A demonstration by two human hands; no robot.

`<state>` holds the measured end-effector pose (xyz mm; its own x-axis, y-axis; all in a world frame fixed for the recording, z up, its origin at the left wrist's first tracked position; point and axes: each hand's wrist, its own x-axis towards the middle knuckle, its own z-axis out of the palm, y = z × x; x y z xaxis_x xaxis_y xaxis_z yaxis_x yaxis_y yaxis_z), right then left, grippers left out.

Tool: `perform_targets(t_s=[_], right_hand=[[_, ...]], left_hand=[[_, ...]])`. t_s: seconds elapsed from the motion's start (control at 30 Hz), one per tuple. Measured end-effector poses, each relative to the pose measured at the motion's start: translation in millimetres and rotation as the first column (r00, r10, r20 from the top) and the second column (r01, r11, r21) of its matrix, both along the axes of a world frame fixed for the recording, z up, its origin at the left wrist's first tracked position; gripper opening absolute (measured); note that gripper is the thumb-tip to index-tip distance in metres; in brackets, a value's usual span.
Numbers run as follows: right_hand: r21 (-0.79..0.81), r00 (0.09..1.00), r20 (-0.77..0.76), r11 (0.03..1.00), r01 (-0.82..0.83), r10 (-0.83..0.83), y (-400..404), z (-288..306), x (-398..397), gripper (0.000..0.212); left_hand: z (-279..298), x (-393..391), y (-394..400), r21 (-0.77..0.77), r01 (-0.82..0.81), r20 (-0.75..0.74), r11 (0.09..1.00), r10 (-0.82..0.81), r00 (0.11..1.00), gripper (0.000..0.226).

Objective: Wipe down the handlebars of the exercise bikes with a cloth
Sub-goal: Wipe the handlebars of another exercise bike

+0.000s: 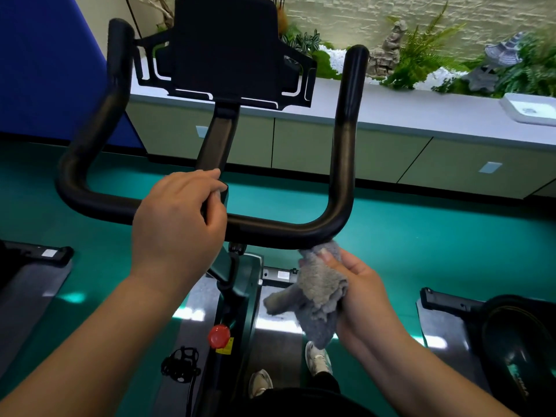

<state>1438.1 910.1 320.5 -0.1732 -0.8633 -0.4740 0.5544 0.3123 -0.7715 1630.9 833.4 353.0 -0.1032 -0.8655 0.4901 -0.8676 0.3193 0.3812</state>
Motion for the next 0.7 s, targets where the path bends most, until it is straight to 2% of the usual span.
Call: perform_targets(t_s=[0.13, 0.33, 0.7], right_hand=[[-0.014, 0.996, -0.063, 0.998, 0.063, -0.064, -3, 1, -10, 0.013], [0.008, 0.999, -0.045, 1.0, -0.006, 0.007, -1, -5, 16, 0.008], [-0.043, 0.993, -0.116, 0.999, 0.009, -0.014, -6, -7, -7, 0.018]], left_hand=[[0, 0, 0, 0.005, -0.008, -0.011, 1.0, 0.008, 1.0, 0.019], [0, -2, 1, -0.002, -0.018, 0.014, 1.0, 0.018, 1.0, 0.019], [1, -24, 2, 0.097, 0.089, 0.13, 0.991, -0.102, 0.986, 0.028]])
